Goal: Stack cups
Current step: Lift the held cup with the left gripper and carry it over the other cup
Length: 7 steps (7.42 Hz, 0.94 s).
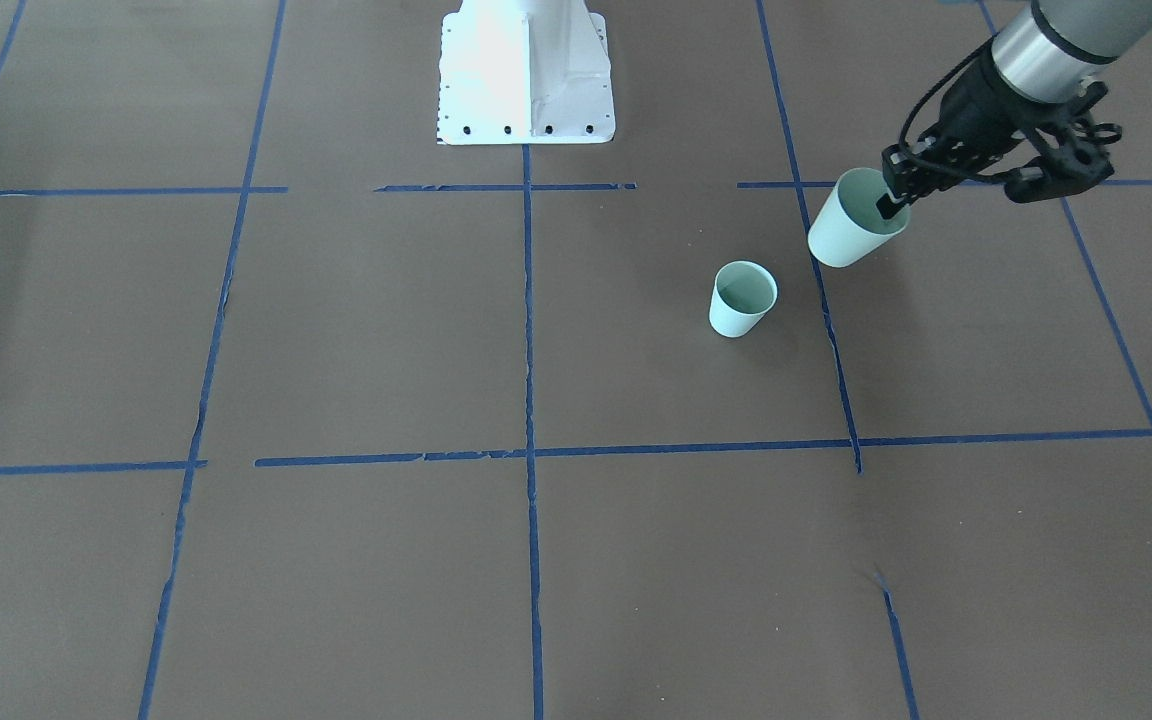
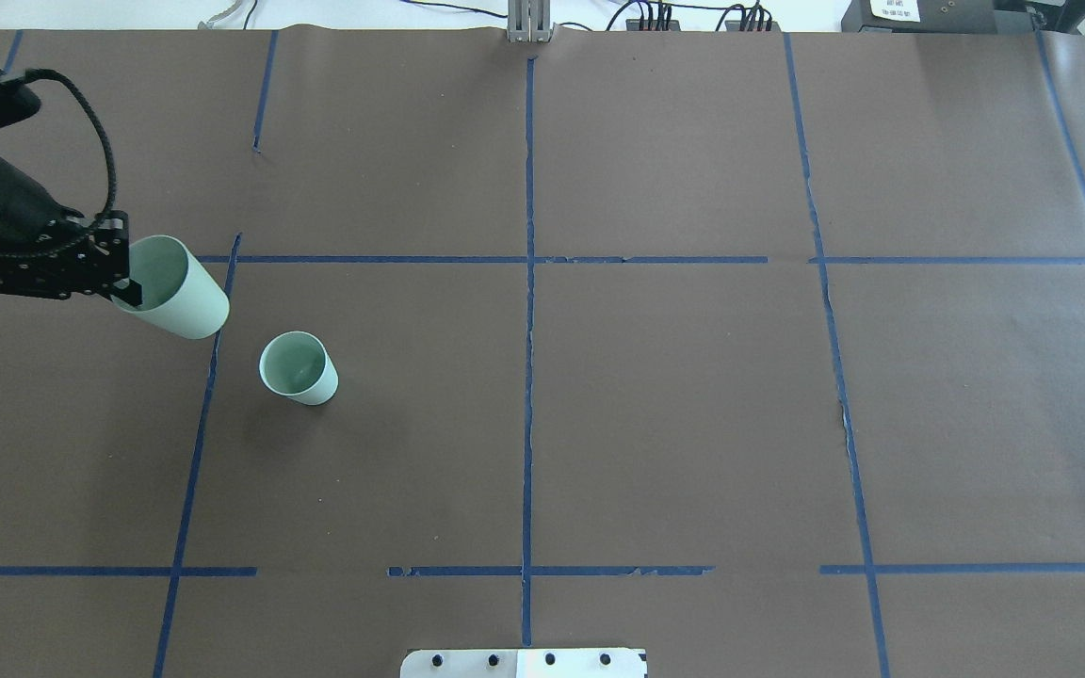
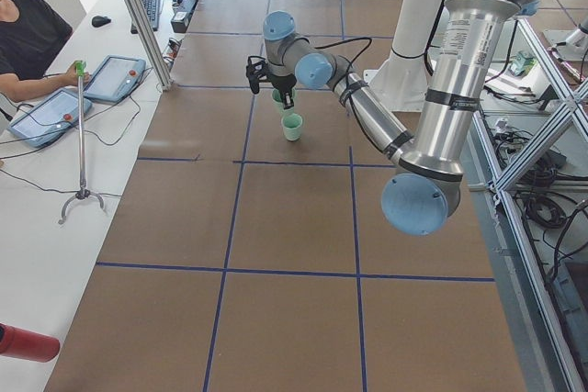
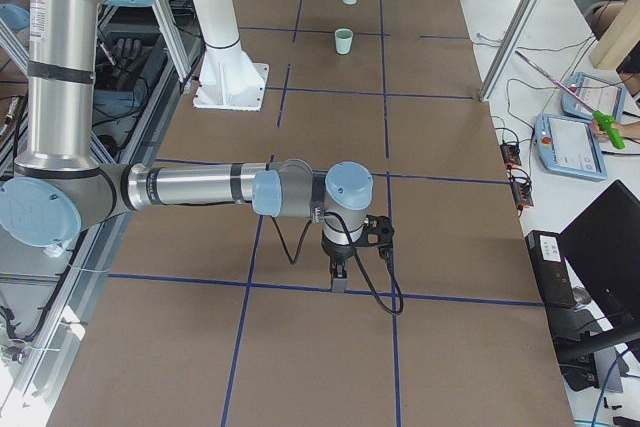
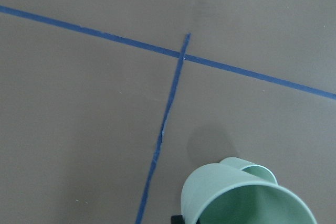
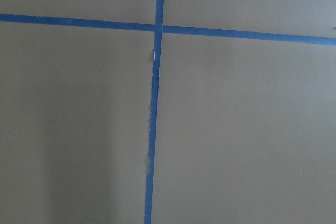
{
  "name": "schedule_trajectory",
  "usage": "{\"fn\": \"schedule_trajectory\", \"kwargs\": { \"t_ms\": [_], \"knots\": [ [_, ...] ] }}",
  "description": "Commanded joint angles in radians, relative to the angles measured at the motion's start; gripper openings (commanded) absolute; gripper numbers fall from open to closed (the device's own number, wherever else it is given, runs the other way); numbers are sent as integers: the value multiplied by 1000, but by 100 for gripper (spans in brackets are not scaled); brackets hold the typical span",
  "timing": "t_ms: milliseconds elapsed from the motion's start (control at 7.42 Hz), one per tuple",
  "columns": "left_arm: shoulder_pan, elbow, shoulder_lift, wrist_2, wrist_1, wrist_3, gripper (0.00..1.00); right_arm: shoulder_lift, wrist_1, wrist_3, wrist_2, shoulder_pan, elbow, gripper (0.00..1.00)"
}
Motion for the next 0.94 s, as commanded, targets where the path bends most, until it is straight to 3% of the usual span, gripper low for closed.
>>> {"fn": "schedule_trajectory", "kwargs": {
  "t_ms": [0, 809],
  "knots": [
    [88, 68, -98, 62, 0, -91, 0, 0, -1, 0, 0, 0, 0, 100],
    [142, 125, -57, 142, -95, -111, 0, 0, -1, 0, 0, 0, 0, 100]
  ]
}}
